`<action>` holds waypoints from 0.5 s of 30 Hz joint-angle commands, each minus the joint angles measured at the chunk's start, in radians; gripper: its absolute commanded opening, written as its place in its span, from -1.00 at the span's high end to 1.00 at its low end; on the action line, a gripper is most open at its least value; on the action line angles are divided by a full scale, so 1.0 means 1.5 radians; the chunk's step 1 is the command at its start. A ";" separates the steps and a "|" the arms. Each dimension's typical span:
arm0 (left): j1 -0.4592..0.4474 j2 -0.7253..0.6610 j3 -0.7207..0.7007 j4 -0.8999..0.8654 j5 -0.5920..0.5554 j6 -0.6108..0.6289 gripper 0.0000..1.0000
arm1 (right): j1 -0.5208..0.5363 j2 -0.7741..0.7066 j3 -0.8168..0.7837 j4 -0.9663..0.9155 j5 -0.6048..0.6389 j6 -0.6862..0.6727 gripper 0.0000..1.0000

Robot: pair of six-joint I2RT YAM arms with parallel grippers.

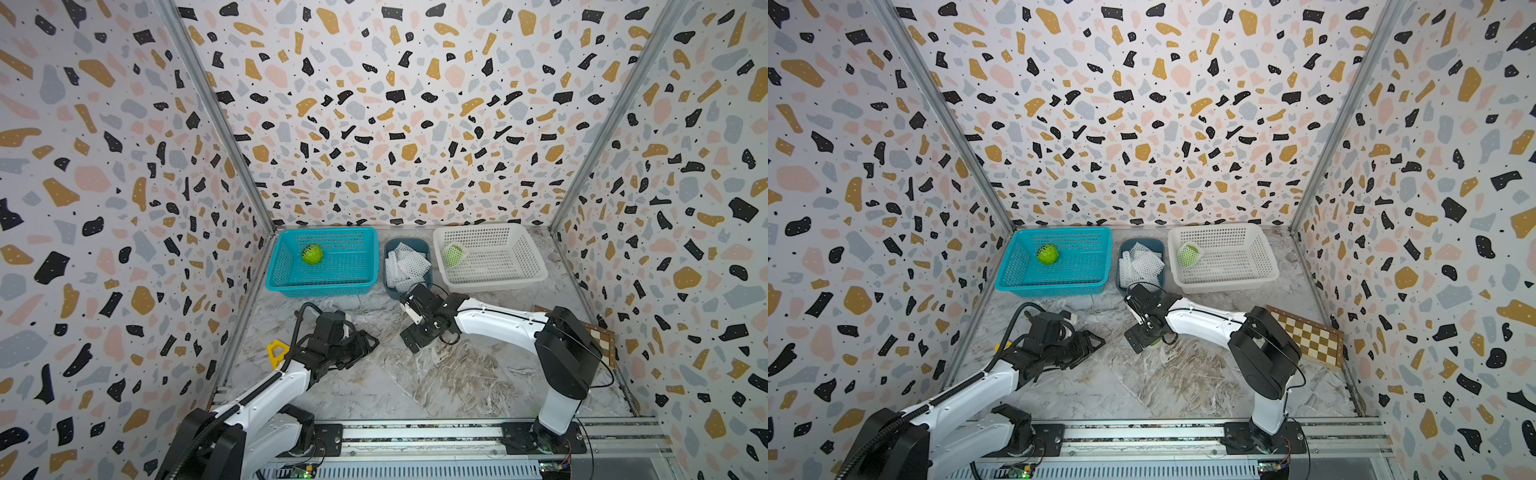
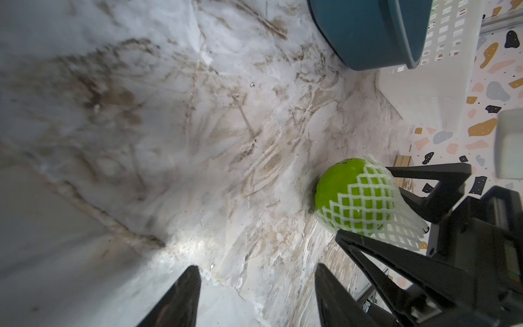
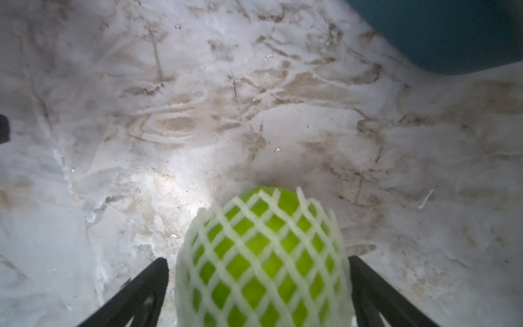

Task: Sleeve custard apples in foam nets
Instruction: Put on the foam net on the custard apple.

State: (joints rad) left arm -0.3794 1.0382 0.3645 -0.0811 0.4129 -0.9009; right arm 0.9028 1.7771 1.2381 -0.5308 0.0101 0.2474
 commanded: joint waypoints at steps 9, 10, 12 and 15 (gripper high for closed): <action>0.002 0.000 0.013 0.011 0.008 0.006 -0.27 | -0.033 -0.048 -0.024 0.051 -0.068 0.079 -0.93; 0.002 0.001 0.013 0.011 0.008 0.006 -0.27 | -0.034 -0.049 -0.026 0.055 -0.069 0.085 -0.92; 0.002 0.003 0.013 0.012 0.008 0.007 -0.27 | -0.033 -0.047 -0.027 0.063 -0.073 0.093 -0.89; 0.002 0.004 0.013 0.015 0.008 0.006 -0.27 | -0.033 -0.036 -0.022 0.066 -0.065 0.099 -0.81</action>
State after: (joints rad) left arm -0.3794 1.0393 0.3645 -0.0811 0.4137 -0.9012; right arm 0.8509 1.7512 1.1995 -0.4511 -0.0795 0.3634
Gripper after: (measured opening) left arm 0.633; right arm 0.916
